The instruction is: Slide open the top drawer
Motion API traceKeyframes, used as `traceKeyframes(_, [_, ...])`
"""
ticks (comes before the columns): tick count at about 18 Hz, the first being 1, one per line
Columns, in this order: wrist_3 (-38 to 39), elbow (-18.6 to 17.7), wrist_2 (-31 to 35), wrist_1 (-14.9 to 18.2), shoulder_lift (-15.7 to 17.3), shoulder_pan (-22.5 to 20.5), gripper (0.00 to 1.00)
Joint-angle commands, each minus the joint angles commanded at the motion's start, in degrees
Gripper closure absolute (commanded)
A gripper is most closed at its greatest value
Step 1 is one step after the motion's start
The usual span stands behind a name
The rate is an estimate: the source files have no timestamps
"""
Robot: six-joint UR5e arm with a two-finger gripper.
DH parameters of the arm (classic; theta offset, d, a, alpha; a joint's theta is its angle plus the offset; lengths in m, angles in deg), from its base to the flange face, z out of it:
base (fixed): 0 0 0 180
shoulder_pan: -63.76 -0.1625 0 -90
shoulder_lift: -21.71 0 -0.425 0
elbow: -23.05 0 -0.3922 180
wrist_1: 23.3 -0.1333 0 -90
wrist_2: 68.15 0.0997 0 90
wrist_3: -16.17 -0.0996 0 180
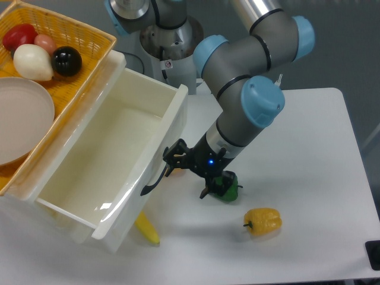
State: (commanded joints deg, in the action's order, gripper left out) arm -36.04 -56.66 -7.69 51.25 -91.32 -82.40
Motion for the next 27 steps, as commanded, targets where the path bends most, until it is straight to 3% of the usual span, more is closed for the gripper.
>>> traceKeyframes(5, [-2.1,-0.3,1.0,-2.5,-0.4,-2.3,0.00])
traceKeyframes(7, [-4.6,-0.3,6.9,-3.3,-1.0,-2.8,0.00])
traceKeyframes(12, [-19.0,-0.4,19.3,-3.3,-2.4,-3.2,0.00])
traceKeyframes(15, [-34.2,-0.4,20.4,-3.3,-3.0,-4.2,0.00])
traceKeyframes(17, [-39.2,0.2,21.0,-3.4,-3.9,-4.9,0.00])
traceKeyframes(22, [-43.8,3.2,29.6,-5.8,-7.6,-5.7,0.00])
traceKeyframes(27, [-43.9,5.4,30.9,-7.0,-9.9,-7.4,0.00])
